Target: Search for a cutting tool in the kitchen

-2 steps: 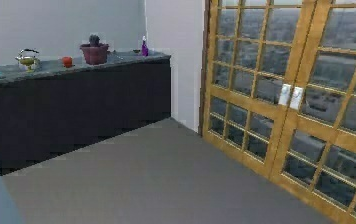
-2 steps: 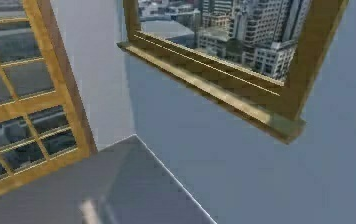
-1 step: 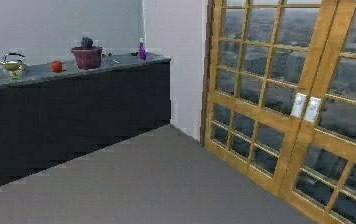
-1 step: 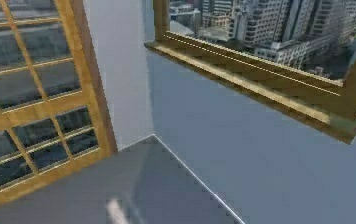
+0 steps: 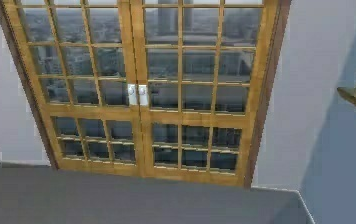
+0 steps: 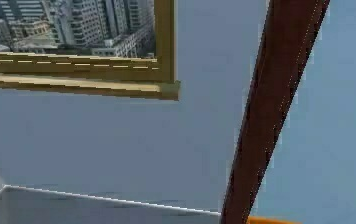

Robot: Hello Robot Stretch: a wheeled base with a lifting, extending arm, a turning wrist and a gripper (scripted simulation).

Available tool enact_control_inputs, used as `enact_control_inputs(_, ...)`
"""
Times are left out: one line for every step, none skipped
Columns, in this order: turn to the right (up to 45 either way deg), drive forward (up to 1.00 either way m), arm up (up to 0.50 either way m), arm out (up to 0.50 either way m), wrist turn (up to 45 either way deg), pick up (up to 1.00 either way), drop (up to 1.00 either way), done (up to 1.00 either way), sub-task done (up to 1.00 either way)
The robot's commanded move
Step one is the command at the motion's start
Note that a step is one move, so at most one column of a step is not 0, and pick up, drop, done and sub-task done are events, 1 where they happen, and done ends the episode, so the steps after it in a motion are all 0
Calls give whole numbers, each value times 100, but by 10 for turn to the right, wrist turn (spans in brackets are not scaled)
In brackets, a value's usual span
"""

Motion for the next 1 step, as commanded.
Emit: enact_control_inputs(390, 0, 0, 0, 0, 0, 0, 0, 0)
